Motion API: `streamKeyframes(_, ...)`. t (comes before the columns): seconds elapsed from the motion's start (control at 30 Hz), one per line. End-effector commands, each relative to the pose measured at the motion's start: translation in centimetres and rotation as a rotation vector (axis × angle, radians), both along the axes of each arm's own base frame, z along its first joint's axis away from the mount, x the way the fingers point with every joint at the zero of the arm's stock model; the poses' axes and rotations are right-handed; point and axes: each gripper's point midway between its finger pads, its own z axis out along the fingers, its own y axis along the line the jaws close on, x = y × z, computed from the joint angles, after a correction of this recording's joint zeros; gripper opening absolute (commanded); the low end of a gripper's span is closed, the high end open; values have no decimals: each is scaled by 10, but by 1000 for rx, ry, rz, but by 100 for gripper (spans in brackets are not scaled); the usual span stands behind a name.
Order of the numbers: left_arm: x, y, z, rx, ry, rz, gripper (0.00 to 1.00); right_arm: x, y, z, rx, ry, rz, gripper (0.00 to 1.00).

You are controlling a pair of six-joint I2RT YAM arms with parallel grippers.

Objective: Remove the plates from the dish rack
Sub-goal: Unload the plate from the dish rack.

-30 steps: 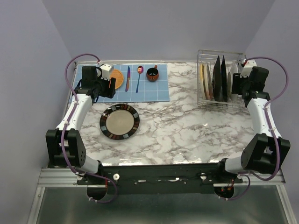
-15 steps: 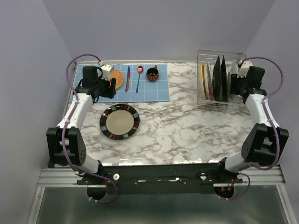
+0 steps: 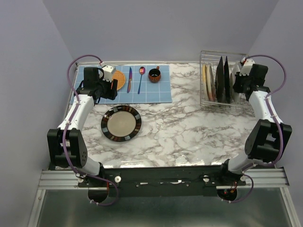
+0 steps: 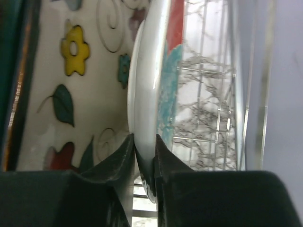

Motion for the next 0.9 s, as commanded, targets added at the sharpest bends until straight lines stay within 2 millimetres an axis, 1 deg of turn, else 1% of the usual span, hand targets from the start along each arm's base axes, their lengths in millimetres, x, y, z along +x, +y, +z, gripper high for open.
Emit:
streamKeyframes(0.0, 1, -3, -1, -8, -6, -20, 69, 9, 0, 9, 11, -17, 25, 13)
streamKeyframes(0.2, 1, -3, 2, -7, -12, -23, 69, 7, 0, 21, -14, -31, 36, 1)
streamKeyframes(0.33, 0, -3, 2, -10, -10, -23, 69, 4, 2, 36, -24, -63, 48, 1)
streamKeyframes(0.4, 0, -3, 2, -11, -10, -24, 69, 3, 3, 48, -31, -86, 59, 1)
streamKeyframes(0.43, 1, -3, 3, -12, -11, -25, 69, 2, 5, 51, -26, -85, 65, 1)
streamKeyframes(0.67, -2, -5, 6, -21, -13, -31, 69, -4, 8, 101, -65, -150, 93, 1)
streamKeyframes(0.7, -2, -5, 6, -23, -14, -32, 69, -7, 9, 106, -72, -148, 99, 1)
streamKeyframes(0.73, -2, -6, 5, -24, -10, -33, 69, -8, 9, 119, -81, -170, 101, 1)
streamKeyframes(0.8, -2, -6, 5, -27, -12, -34, 69, -12, 9, 128, -100, -173, 108, 1)
streamKeyframes(0.87, -3, -6, 3, -28, -10, -36, 69, -16, 9, 144, -121, -197, 107, 1)
